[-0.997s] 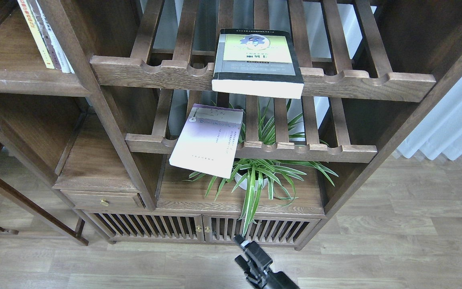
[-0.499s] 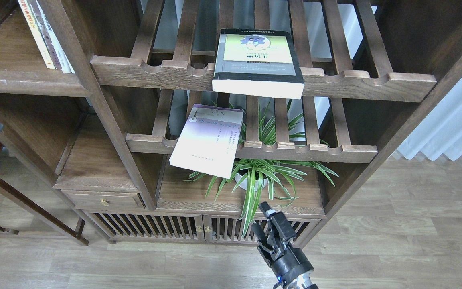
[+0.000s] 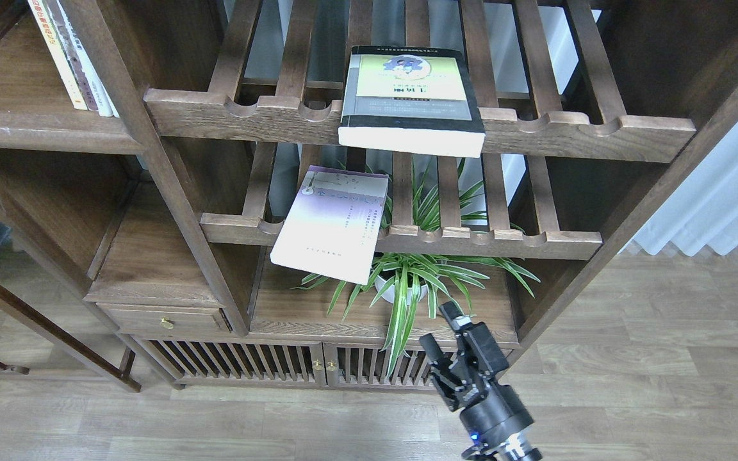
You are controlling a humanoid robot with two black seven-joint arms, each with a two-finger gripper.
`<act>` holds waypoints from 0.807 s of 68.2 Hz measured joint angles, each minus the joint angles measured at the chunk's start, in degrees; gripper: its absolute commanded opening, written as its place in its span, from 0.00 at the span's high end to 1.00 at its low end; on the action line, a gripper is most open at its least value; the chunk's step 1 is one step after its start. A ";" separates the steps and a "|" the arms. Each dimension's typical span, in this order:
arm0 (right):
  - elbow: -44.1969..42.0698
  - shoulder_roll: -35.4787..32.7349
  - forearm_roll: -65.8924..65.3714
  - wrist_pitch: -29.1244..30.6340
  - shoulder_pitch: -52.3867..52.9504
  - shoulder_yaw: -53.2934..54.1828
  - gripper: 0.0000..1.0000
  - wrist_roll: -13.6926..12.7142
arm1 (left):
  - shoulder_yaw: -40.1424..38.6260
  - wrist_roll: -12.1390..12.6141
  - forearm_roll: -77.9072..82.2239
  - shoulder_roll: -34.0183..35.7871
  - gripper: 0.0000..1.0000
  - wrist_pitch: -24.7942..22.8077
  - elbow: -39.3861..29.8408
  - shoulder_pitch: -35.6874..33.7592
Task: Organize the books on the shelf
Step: 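Raise the right gripper toward the white-and-green book on the upper shelf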
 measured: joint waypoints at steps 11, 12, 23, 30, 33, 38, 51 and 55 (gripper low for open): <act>5.83 -1.63 -0.18 0.00 0.98 0.33 0.00 -0.02 | 0.64 -0.01 0.00 -0.02 0.14 0.00 0.37 0.03; 6.11 -1.57 -0.22 0.00 1.08 0.32 0.00 -0.02 | 0.69 -0.01 0.00 -0.02 0.14 0.00 0.38 0.03; 7.60 1.62 -1.79 0.00 4.34 0.29 0.00 0.00 | 1.00 0.02 0.07 -0.06 0.13 -0.01 0.47 -0.04; 10.37 5.44 -7.73 0.00 5.46 0.27 0.00 -0.02 | 1.00 0.04 0.08 -0.05 0.12 -0.02 1.12 -0.07; 10.88 6.47 -9.42 0.00 5.49 0.26 0.00 -0.01 | 0.98 0.03 0.08 -0.05 0.12 -0.01 1.27 -0.06; 11.38 9.66 -13.18 0.00 5.50 0.27 0.00 0.00 | 0.89 0.03 0.07 -0.04 0.12 -0.01 1.49 -0.05; 12.36 12.89 -20.77 0.00 5.67 0.26 0.00 -0.01 | 0.82 0.01 0.05 -0.02 0.12 -0.01 1.76 0.02; 12.40 12.94 -21.97 0.00 6.20 0.26 0.00 0.30 | 0.79 0.01 0.05 -0.02 0.12 -0.01 1.84 0.01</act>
